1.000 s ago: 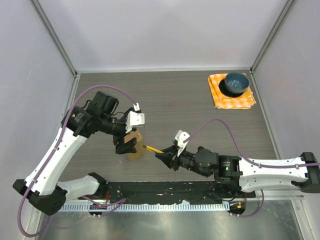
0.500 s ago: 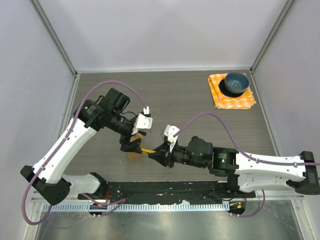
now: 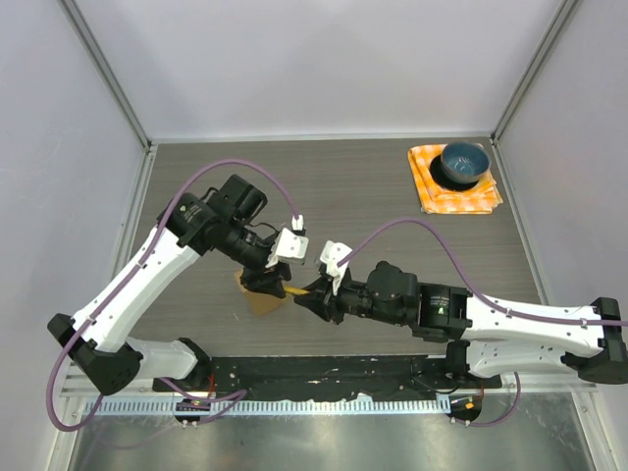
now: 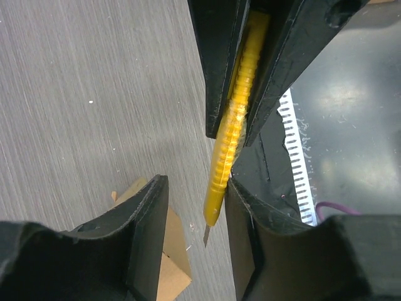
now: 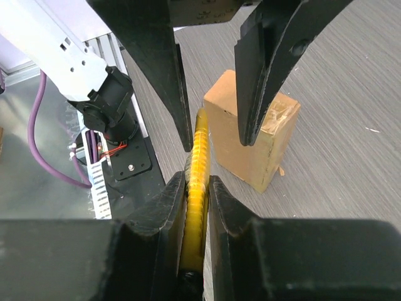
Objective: Unpack the express box
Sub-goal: Adjust the knife.
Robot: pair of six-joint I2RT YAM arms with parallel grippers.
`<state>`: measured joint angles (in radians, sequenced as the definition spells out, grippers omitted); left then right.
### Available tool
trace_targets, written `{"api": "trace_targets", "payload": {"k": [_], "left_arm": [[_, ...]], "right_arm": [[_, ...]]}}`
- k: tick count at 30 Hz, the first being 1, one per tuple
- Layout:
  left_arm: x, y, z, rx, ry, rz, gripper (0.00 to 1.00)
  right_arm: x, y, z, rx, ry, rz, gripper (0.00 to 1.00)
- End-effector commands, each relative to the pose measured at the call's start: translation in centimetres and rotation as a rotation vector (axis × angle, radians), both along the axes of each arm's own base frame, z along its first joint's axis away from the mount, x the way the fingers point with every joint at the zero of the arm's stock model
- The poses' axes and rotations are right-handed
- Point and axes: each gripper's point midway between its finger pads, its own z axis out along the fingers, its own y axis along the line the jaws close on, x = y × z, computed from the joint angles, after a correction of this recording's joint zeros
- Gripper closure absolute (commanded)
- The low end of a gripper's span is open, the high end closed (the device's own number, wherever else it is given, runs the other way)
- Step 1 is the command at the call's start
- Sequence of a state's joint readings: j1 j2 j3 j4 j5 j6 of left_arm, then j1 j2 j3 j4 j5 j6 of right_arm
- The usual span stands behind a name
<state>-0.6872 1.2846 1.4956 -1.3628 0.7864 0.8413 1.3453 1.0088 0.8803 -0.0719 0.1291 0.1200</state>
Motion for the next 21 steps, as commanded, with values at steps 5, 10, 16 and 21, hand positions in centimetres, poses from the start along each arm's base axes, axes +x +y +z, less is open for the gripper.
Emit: {"api": "trace_targets", "payload": {"k": [5,10,16,21], "left_arm": [[-5.9,4.6,-1.1,0.193,0.231,-0.007,0.65],[-5.8,4.8,-1.3,0.209,0.228,0.001,1.00],[-6.1,4.5,-1.1,0.191,0.246,-0.006,1.00],[-6.0,3.2,-0.2,0.143,0.308,0.019,1.00]], "right_arm": [[0.9,-0.3,3.0,0.014,-0.068,-0.016,0.99],[1.2,-0.5,2.8,-0.003,-0.070,-0.019,0.99],[2.1,-0.8,2.7,-0.006,-0.078,-0.062,0.92],[3.3,-1.7,3.9,0.091,-0.103,-0.153,0.29]]}}
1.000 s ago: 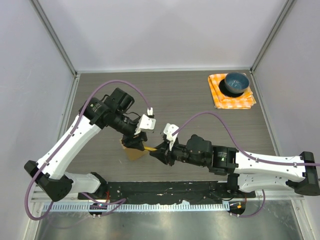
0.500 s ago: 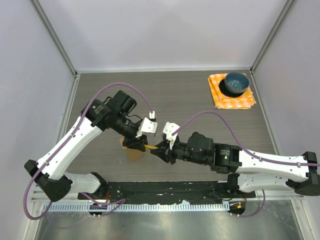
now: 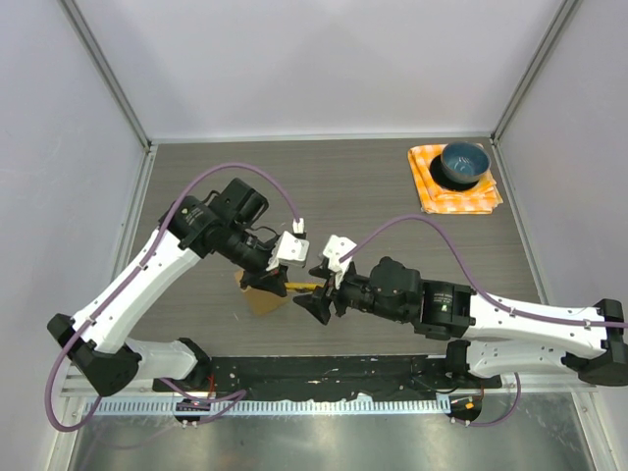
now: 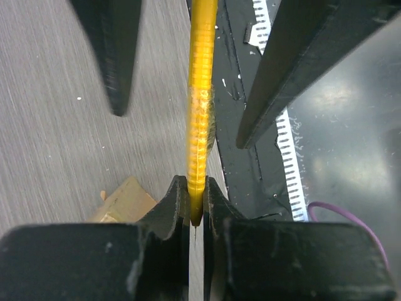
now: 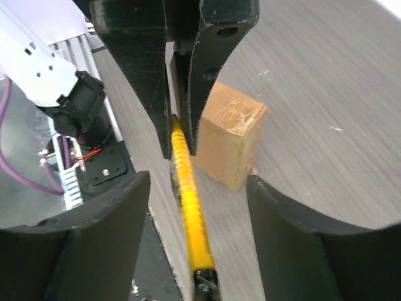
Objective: Unpack the express box
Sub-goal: Adjust the knife.
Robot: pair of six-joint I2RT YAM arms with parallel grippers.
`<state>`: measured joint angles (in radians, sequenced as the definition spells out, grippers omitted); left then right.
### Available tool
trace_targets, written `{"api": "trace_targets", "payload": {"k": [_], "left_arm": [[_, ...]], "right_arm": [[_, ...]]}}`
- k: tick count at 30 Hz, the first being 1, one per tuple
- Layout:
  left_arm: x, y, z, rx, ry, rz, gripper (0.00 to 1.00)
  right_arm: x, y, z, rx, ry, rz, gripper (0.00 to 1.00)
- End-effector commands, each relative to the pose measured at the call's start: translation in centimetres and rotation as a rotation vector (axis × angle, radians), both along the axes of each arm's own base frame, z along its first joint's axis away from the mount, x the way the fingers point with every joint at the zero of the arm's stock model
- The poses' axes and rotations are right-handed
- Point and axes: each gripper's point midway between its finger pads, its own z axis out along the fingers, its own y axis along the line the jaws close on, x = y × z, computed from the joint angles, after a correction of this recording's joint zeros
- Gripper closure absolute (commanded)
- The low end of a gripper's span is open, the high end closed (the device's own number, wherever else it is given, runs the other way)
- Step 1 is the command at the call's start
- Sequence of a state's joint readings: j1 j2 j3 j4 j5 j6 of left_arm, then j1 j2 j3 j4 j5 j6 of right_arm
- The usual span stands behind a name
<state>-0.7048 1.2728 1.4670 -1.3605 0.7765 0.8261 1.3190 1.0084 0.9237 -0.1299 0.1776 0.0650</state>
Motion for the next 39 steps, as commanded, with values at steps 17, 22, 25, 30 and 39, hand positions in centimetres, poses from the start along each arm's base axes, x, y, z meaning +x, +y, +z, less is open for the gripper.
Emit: {"api": "trace_targets", "payload": {"k": [17,22,25,30,39], "left_arm": [[-2.2,-0.6,8.9,-0.244,0.451,0.117,1.00],[-2.6,-0.2,8.3,-0.225,0.445,0.120,1.00],[-2.8,0.1,8.0,-0.214,0.430,0.122,1.00],[-3.3,0.6,7.3,-0.196,0.418,0.127,1.00],[-3.1,0.4,7.4,-0.196,0.430,0.122,1.00]], "right_arm": [[0.0,-3.4,7.3,0.520,-0.061,-0.058,0.06],[0.8,-1.4,9.5,0.567,-0.118,-0.048,0.11],[1.0,-1.1,10.6,0.589,-0.131,-0.033,0.14],[1.3,-1.7,11.7,0.617,-0.143,-0.025,0.18],[1.7,-0.6,12.6,0.649,-0.139,0.029,0.28]]}}
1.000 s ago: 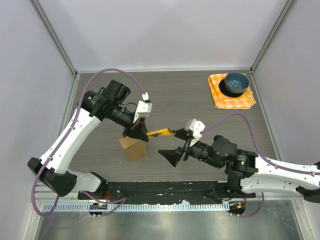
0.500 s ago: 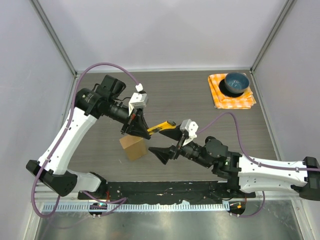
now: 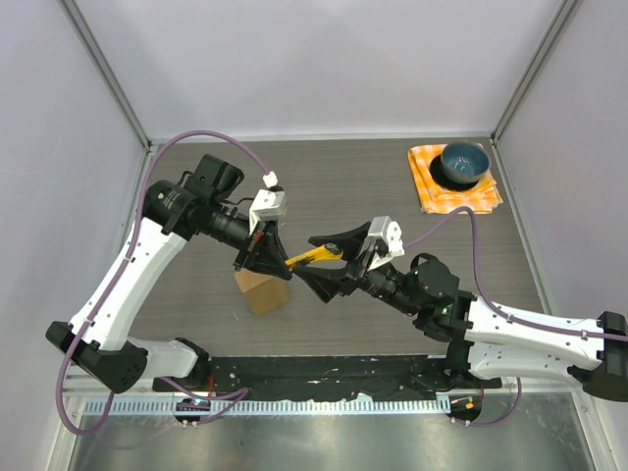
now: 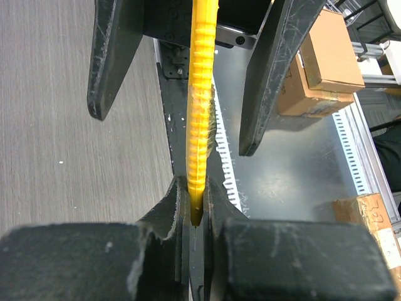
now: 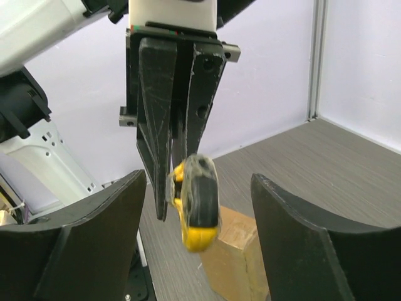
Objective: Unpack the express box
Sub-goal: Adjust the knife, then cut the express box at the center of the board.
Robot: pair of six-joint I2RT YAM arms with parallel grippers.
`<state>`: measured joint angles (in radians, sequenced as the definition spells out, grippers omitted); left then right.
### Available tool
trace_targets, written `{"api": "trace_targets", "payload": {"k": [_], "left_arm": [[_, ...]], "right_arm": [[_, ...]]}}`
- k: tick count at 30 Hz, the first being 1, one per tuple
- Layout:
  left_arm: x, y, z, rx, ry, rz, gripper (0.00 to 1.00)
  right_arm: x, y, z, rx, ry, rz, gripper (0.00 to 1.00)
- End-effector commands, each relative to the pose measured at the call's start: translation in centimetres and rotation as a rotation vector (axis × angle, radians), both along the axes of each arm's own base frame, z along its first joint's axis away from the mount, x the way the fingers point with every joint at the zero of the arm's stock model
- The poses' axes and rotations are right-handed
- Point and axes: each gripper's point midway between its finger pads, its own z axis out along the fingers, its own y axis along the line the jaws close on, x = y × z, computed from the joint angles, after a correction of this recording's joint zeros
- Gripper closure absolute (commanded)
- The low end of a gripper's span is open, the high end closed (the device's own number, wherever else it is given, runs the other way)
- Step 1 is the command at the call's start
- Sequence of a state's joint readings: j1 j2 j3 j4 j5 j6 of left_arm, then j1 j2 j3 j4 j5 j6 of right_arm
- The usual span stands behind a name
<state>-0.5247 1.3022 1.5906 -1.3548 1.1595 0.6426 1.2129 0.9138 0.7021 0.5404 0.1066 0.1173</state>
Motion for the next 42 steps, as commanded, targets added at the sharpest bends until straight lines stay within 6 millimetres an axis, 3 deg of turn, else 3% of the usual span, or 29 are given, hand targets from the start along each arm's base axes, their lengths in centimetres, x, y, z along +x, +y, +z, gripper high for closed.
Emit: {"api": "trace_targets", "payload": {"k": [1,14,17,20,21,23,24,25,26,28,30,34,38,42], "left_arm": [[-3.4,1.7,0.0,0.081,0.166,-0.016,1.00],[-3.7,1.7,-0.3,0.100,0.162,-0.018,1.00],[-3.7,1.7,-0.4,0.103,0.164,-0.021,1.00],[-3.7,1.7,-0.5,0.111,0.152,-0.014,1.00],[-3.5,1.8,-0.6,0.120,0.145,-0.006,1.00],[-2.5,2.1,-1.3,0.172,0.113,0.045,0.87],[-2.0,2.1,-1.5,0.189,0.106,0.074,0.64],[-1.7,2.3,-1.5,0.204,0.087,0.100,0.54],[-1.2,2.6,-2.0,0.228,0.064,0.130,0.34],[0.5,3.5,-2.7,0.285,-0.035,0.227,0.02],[2.8,4.9,-3.7,0.358,-0.150,0.339,0.00],[4.4,7.4,-4.8,0.453,-0.262,0.468,0.00],[3.7,8.7,-7.1,0.523,-0.234,0.480,0.00],[4.6,9.4,-9.4,0.599,-0.213,0.532,0.00]], "right_arm": [[-0.5,0.6,3.8,0.107,-0.040,0.069,0.30],[-0.4,1.9,3.5,0.106,-0.023,0.126,0.52],[-0.4,2.2,3.6,0.101,-0.022,0.137,0.62],[-0.5,2.5,3.2,0.089,-0.019,0.145,0.81],[-0.3,2.5,3.1,0.086,-0.014,0.140,0.92],[-0.2,2.4,2.5,0.072,-0.007,0.128,0.99],[-0.2,2.0,2.6,0.075,-0.007,0.121,0.99],[0.1,1.8,2.3,0.070,-0.002,0.102,0.99],[0.3,1.7,1.7,0.045,-0.002,0.088,0.99],[0.5,1.1,1.5,0.031,0.000,0.060,0.99],[1.2,0.5,0.7,0.004,0.009,0.010,0.99],[1.8,-0.8,0.1,-0.027,0.005,-0.051,0.99],[2.2,-1.1,-1.0,-0.067,0.012,-0.077,0.99],[2.3,-1.2,-1.5,-0.081,0.020,-0.083,0.99]]}}
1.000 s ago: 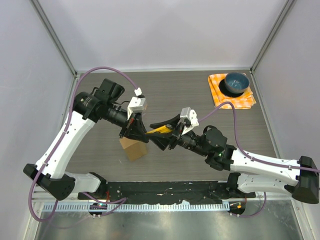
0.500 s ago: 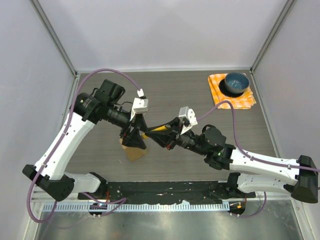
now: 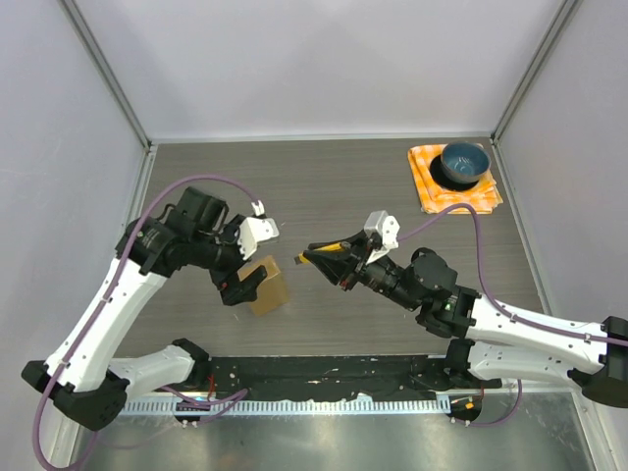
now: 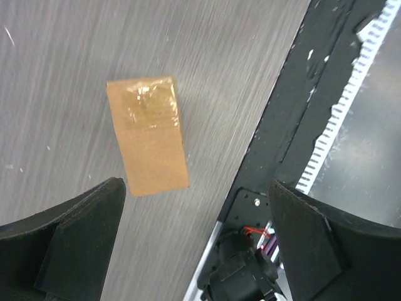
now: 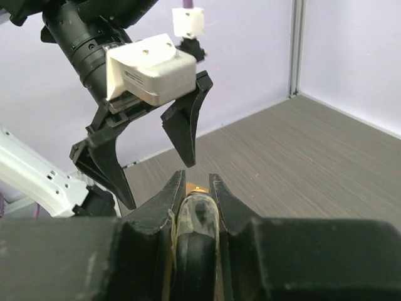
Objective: Unpack the express box
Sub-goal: Cut the express box at the center of the board.
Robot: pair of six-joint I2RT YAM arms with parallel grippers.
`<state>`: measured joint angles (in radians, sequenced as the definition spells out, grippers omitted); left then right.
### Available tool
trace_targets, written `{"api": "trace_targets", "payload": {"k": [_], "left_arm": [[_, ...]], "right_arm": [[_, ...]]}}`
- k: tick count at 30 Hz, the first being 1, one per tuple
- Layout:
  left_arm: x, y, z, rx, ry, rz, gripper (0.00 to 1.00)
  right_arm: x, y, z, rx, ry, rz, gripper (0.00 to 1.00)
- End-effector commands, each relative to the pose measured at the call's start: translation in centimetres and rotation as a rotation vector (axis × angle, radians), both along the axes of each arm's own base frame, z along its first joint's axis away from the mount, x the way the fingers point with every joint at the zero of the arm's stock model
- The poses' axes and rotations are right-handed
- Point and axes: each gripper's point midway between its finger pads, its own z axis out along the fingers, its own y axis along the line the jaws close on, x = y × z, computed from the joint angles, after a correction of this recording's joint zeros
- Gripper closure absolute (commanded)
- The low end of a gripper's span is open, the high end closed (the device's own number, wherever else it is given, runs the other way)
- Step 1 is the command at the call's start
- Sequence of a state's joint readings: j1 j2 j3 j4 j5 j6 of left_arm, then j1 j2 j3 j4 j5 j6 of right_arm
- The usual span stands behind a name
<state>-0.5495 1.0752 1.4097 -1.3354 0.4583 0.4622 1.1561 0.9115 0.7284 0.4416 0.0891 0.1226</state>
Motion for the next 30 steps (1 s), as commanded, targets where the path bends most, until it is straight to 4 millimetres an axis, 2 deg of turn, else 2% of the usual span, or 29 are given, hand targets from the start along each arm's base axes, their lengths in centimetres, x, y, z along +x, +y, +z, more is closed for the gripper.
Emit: {"api": "trace_targets", "payload": {"k": [1,5,9,13,18,23,30], "left_arm": [[2.0,1.1,-2.6,0.098,-0.005,0.110,0.00],[3.9,1.0,-3.6,0.100,-0.064,0.158,0.00],[4.2,0.6,-4.0,0.078,-0.079,0.143,0.00],[4.3,0.3,-5.3,0.081,-0.069,0.128,0.00],[5.1,0.8,-6.2,0.115,-0.105,0.136,0.00],[4.7,1.0,-7.6,0.136,-0.088,0.107,0.00],[3.7,0.3,-11.0,0.156,-0.003,0.001,0.00]], "right_arm": [[0.6,-0.6,-0.6,-0.016,-0.006,-0.043,0.99],[0.7,-0.8,-0.9,-0.017,0.001,-0.048,0.99],[0.8,-1.1,-1.2,-0.020,0.007,-0.058,0.99],[0.8,-1.1,-1.6,-0.027,0.010,-0.061,0.99],[0.8,-1.1,-1.8,-0.029,0.013,-0.061,0.99],[0.8,-1.2,-2.1,-0.031,0.015,-0.065,0.99],[1.2,-1.0,-3.6,-0.054,0.028,-0.080,0.99]]}}
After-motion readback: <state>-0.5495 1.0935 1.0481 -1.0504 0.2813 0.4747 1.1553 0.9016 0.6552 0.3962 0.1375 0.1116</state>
